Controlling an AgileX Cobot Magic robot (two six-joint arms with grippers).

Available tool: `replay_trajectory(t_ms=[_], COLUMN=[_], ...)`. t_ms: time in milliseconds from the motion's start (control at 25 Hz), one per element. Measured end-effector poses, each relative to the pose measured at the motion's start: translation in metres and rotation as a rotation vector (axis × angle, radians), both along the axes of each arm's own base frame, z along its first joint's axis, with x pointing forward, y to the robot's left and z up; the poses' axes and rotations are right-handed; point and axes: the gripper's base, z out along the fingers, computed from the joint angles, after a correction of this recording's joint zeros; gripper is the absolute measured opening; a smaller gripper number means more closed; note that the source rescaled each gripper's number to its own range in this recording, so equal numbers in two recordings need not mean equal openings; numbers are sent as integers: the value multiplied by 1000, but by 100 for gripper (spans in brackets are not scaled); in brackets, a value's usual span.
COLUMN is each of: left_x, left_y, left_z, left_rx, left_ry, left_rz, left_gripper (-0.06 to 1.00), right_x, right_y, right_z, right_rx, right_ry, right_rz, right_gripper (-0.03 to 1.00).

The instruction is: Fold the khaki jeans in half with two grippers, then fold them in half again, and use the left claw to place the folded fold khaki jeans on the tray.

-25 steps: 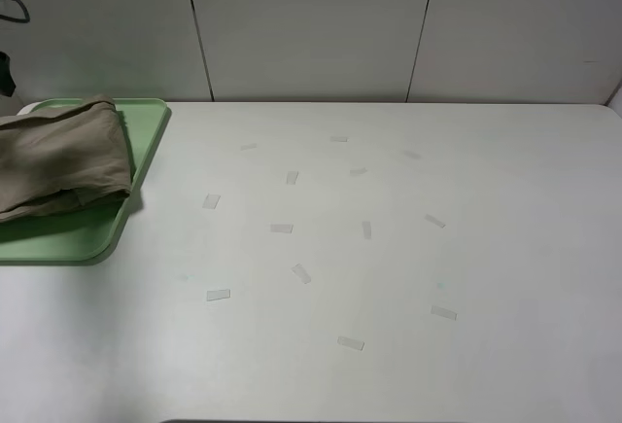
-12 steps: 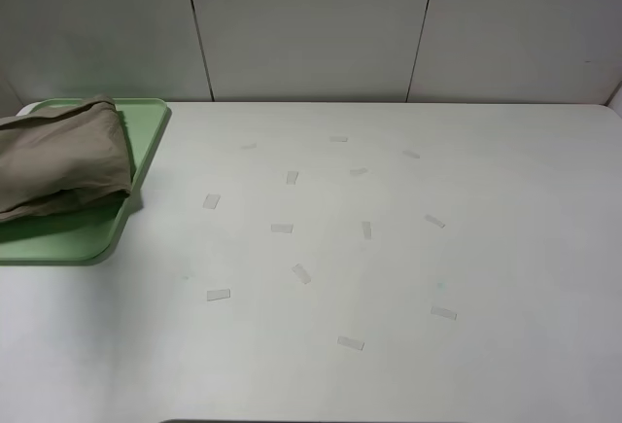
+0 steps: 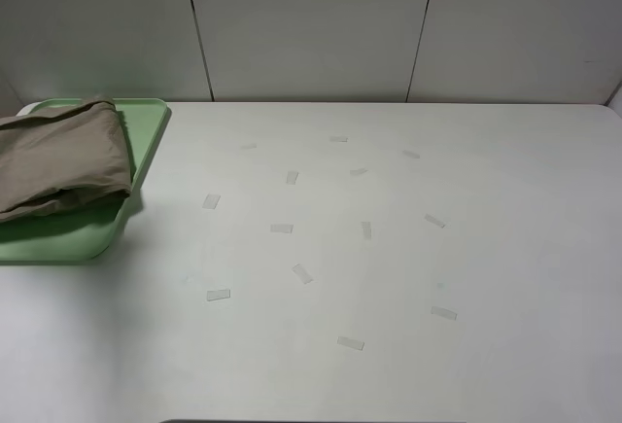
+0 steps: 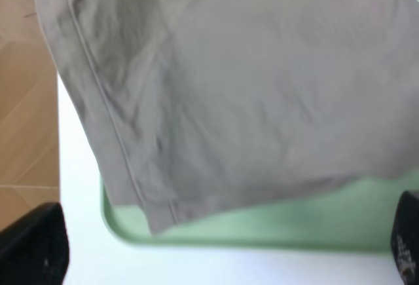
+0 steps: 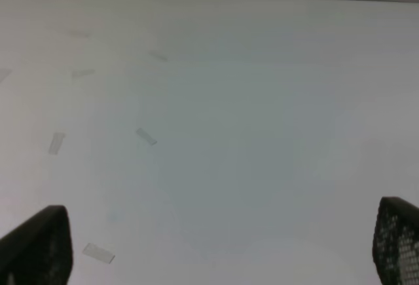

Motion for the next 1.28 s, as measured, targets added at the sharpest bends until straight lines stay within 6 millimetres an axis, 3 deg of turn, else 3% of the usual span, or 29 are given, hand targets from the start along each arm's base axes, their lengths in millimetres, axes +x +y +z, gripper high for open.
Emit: replay_trajectory(t_ms=[720,1280], left_x=[-156,-245], left_y=[-59,-109], left_z=[60,43], left_rx=[-3,-192], left_ry=[-302,-419], left_rz=[21,-44], left_gripper=[98,98], right_x=[0,0], right_y=[0,0], right_z=[0,0], right_rx=[0,1], right_ry=[0,0], right_rz=[0,0], right_gripper=[100,100])
